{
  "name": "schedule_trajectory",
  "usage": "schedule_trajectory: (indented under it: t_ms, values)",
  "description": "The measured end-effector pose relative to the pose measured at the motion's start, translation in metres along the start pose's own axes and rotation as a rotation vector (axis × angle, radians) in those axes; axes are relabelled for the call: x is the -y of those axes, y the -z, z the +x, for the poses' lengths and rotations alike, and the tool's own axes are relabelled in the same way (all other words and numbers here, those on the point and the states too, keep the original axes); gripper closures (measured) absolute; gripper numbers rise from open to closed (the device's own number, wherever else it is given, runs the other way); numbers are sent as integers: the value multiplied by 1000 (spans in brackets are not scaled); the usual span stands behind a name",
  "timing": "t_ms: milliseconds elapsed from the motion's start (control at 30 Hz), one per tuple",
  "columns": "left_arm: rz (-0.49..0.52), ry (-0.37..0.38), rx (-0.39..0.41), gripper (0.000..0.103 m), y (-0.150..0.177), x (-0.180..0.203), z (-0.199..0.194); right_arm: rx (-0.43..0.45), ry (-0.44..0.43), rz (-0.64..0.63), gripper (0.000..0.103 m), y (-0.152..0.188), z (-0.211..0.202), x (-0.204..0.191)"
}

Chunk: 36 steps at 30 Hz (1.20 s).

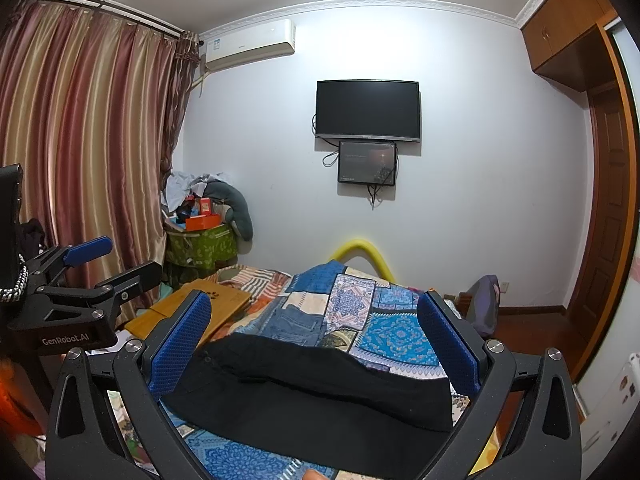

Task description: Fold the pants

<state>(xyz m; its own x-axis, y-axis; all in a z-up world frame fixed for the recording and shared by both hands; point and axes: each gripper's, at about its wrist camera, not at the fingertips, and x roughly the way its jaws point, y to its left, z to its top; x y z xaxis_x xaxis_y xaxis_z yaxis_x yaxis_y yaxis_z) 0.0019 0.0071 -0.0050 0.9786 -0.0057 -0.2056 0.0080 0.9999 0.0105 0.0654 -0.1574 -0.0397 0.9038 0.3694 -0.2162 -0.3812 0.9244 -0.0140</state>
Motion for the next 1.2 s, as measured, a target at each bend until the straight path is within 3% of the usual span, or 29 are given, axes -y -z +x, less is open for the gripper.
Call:
schedule_trajectory:
  t_ms: [867, 1033, 1200]
  values:
    - [7, 35, -32, 0, 7, -6, 12, -7, 14, 14, 0, 8, 9, 3]
    - [2, 7, -58, 0, 9, -19, 36, -38, 33, 13, 0, 17, 29, 13]
    - [-17, -62, -127, 0, 18, -47, 85, -89, 70, -21, 0, 36, 64, 28]
